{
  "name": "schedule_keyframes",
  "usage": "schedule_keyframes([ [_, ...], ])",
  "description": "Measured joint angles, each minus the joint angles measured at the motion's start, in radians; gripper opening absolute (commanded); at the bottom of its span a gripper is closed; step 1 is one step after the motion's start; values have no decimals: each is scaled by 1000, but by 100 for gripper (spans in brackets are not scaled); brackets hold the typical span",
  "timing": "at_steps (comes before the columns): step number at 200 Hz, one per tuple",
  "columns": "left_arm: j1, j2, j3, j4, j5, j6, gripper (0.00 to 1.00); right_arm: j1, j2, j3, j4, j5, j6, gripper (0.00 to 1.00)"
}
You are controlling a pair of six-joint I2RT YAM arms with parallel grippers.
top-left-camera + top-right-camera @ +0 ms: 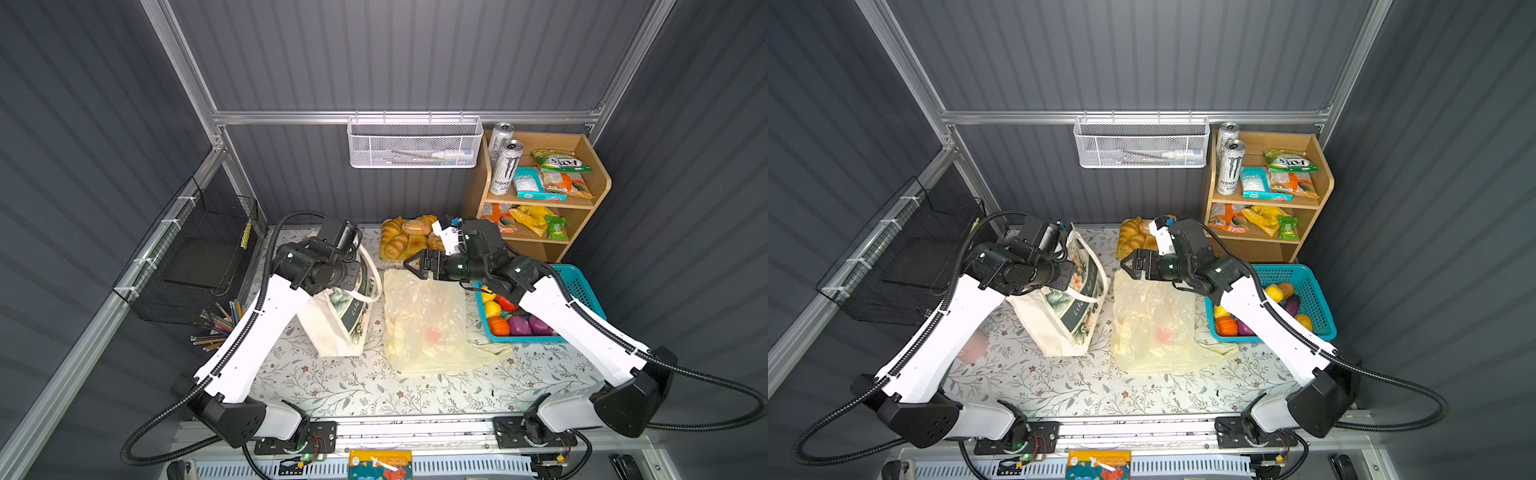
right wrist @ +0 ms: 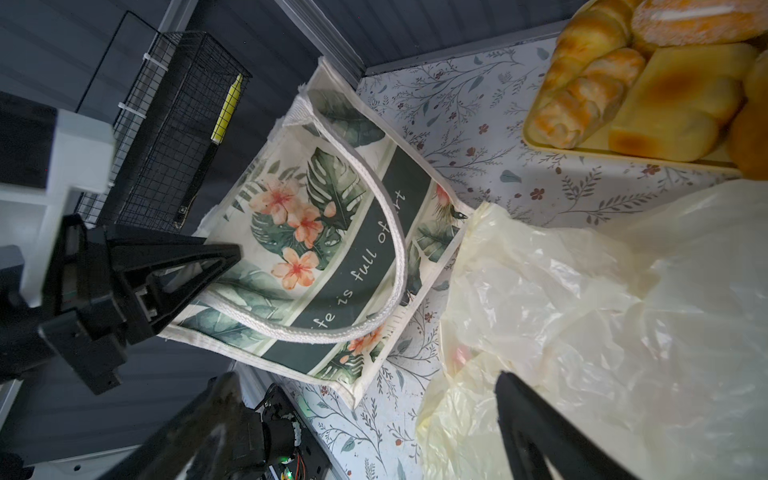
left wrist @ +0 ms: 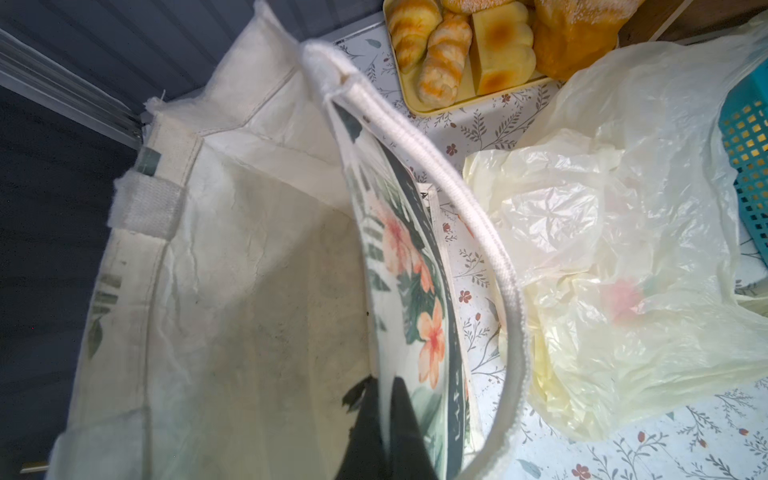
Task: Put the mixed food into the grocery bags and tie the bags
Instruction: 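Pull the tote bag open with both grippers and stand it upright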
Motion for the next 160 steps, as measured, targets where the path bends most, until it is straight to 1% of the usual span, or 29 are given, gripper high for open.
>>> schedule_keyframes([
  [16, 0, -2, 31, -13, 4, 4, 0, 8, 14, 0, 5, -1, 9, 95],
  [33, -6, -2, 18, -12, 19, 2, 0, 11, 24, 0, 6, 0, 16, 95],
  [83, -120, -8, -196, 61, 74, -46, 0, 11, 46, 44, -8, 54, 23, 95],
  [91, -135, -3, -215, 65, 82, -51, 10, 11, 48, 52, -11, 64, 23, 95],
  [92, -138, -2, -217, 66, 84, -52, 10, 11, 49, 54, -12, 65, 23, 95],
  [93, -139, -2, -218, 66, 84, -52, 13, 11, 49, 55, -13, 66, 23, 95],
  [99, -150, 3, -222, 66, 88, -55, 20, 11, 51, 62, -17, 73, 23, 95],
  [110, -163, 11, -223, 74, 97, -63, 41, 11, 58, 77, -27, 84, 23, 95],
  [125, -164, 13, -218, 91, 105, -73, 61, 11, 73, 103, -40, 99, 23, 95],
  [137, -164, 10, -198, 111, 114, -89, 69, 11, 84, 119, -49, 115, 23, 95],
  [160, -164, -16, -132, 189, 132, -113, 77, 10, 89, 130, -67, 143, 26, 93],
])
